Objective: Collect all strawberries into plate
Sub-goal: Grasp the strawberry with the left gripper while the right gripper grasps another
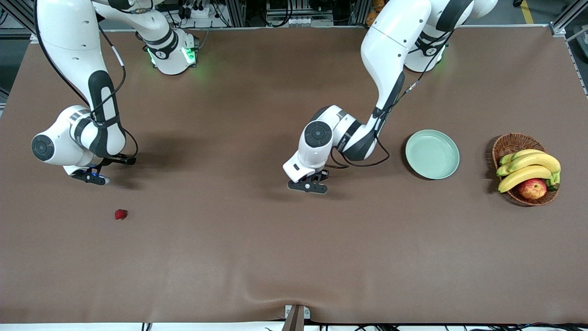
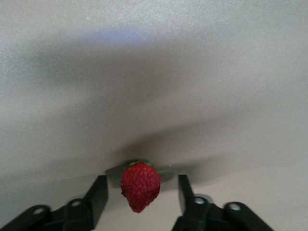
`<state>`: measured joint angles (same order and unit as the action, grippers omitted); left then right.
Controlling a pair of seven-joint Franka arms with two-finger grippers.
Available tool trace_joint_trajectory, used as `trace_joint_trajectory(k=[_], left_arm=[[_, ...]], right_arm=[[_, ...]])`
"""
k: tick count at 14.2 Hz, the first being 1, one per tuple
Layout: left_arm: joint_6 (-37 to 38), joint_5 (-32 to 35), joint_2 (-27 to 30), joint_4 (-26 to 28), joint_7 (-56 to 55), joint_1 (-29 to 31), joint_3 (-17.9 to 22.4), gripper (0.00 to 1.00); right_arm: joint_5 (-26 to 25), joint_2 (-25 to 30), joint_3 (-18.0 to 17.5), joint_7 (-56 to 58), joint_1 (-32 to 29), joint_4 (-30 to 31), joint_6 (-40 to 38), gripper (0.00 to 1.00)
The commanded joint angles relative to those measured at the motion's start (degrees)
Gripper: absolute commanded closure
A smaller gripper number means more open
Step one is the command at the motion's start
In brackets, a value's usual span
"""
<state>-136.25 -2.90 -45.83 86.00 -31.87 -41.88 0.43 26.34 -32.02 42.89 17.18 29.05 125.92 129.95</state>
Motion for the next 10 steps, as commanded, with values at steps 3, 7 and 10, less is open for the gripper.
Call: trace_joint_trajectory(k=[3, 7, 10], left_arm=[[7.1, 3.1, 9.1, 2.8, -1.1, 1.8, 2.5, 1.0], [7.1, 3.3, 17.5, 10.9, 4.2, 8.2, 2.3, 1.0], [7.0, 3.3, 24.3, 18.1, 8.7, 11.6, 2.2, 1.0]], right_arm=[[2.1, 0.5, -1.1, 0.6, -1.2, -0.2, 0.4, 1.0], [2.2, 1.4, -0.8, -0.5, -1.2, -6.7, -8.4, 1.0], [2.9, 1.2, -1.0, -6.2, -0.1, -13.4, -15.3, 1.0]])
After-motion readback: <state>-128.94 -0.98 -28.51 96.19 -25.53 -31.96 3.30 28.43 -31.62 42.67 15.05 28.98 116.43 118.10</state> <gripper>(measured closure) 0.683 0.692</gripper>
